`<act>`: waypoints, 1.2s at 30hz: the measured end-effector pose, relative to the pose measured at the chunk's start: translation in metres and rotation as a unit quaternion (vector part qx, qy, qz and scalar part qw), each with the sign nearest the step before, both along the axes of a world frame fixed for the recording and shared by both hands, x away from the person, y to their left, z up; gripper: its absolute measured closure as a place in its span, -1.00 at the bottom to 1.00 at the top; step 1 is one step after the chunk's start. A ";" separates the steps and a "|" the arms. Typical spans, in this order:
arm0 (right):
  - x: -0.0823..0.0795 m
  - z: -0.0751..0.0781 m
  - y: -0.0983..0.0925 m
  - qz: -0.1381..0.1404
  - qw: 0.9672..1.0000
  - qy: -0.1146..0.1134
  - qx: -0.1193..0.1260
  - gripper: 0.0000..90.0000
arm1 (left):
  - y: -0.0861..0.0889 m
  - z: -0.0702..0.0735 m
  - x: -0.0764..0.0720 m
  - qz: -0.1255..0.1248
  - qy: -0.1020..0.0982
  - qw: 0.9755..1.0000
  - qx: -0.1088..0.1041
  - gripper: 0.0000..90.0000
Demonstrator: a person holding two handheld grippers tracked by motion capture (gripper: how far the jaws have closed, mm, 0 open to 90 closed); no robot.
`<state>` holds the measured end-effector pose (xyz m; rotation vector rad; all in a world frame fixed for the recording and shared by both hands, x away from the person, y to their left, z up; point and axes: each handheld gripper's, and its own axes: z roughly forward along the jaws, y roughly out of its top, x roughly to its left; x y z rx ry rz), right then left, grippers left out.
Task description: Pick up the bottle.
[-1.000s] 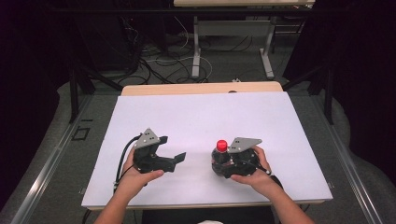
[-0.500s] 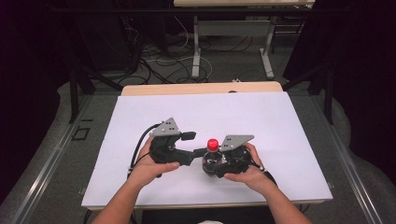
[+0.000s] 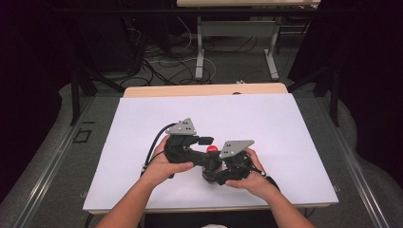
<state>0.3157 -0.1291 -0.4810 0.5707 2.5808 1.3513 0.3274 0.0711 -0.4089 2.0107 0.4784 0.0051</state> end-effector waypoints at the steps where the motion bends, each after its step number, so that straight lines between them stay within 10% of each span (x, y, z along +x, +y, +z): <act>1: 0.000 0.000 0.000 0.000 1.000 0.001 0.001 -0.34 | 0.000 0.000 0.000 0.000 0.000 1.000 0.000 0.02; 7: 0.000 -0.001 0.002 0.001 1.000 0.002 0.009 -0.34 | -0.001 -0.002 -0.001 -0.001 -0.002 1.000 0.012 0.33; 26: -0.005 -0.002 0.001 -0.056 0.998 -0.024 0.021 -0.34 | -0.007 0.003 -0.009 0.067 -0.015 0.997 0.024 0.37; 36: -0.010 -0.001 0.003 -0.107 0.993 -0.050 0.019 -0.33 | -0.014 0.005 -0.012 0.120 -0.025 0.992 0.021 0.37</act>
